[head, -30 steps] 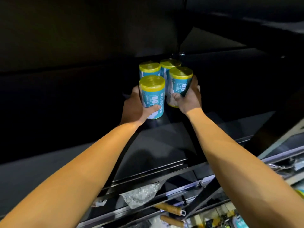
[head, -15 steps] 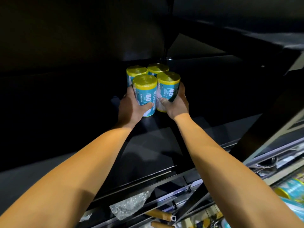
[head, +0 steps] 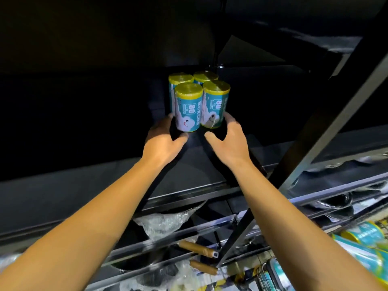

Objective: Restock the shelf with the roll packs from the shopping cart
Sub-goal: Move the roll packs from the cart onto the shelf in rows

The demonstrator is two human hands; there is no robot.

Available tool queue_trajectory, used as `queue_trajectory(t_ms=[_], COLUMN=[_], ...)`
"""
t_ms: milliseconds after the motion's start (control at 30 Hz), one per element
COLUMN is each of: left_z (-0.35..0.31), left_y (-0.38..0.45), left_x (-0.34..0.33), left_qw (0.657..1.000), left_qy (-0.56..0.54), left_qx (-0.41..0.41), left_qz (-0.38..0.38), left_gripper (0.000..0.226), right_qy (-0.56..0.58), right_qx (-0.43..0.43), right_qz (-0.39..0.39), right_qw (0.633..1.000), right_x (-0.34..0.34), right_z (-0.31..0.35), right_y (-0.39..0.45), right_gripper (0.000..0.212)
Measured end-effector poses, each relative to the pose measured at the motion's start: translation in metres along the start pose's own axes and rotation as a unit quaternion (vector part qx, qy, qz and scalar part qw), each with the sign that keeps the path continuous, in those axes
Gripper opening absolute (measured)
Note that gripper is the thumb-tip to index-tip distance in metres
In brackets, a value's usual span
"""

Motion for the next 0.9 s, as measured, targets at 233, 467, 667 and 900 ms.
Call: queue_trajectory(t_ms=[233, 467, 667, 900], left_z=[-0.015, -0.03, -0.018, -0.038], left_y=[-0.115, -0.227, -0.314, -0.387], left_x=[0.011, 0.022, -0.002, -0.04], left_qw=[0.996, 0.992, 0.989, 0.98], left_qy=[0.038, 0.006, -0.06, -0.122], left_qx=[-0.07, -0.123, -0.091, -0.08], left_qz=[0.042, 0.036, 0.098, 0.135], left_gripper=[0.065, 0.058, 0.065, 0.066], right_qy=[-0.097, -0.141, -0.136, -0.137], right_qx=[0.068, 0.106, 0.048, -0.049], right_qz=[0.057, 0.059, 0.058, 0.043], right_qw=[0.991, 0.983, 0.988, 0.988], right_x=[0.006, 0.012, 0.022, 0.056], right_z=[-0.006, -0.028, -0.065, -0.129], right_y=[-0.112, -0.232, -0.316, -0.391], right_gripper=[0.066, 0.069, 0.067, 0.063])
Point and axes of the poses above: each hand's wrist, its own y-axis towards the middle knuckle, its own x-axis out of the back of the hand, z = x × y, the point moved 10 cm from there along y, towards the middle knuckle, and after that the axes turned 9 degrees about -x, right-handed, at the moved point
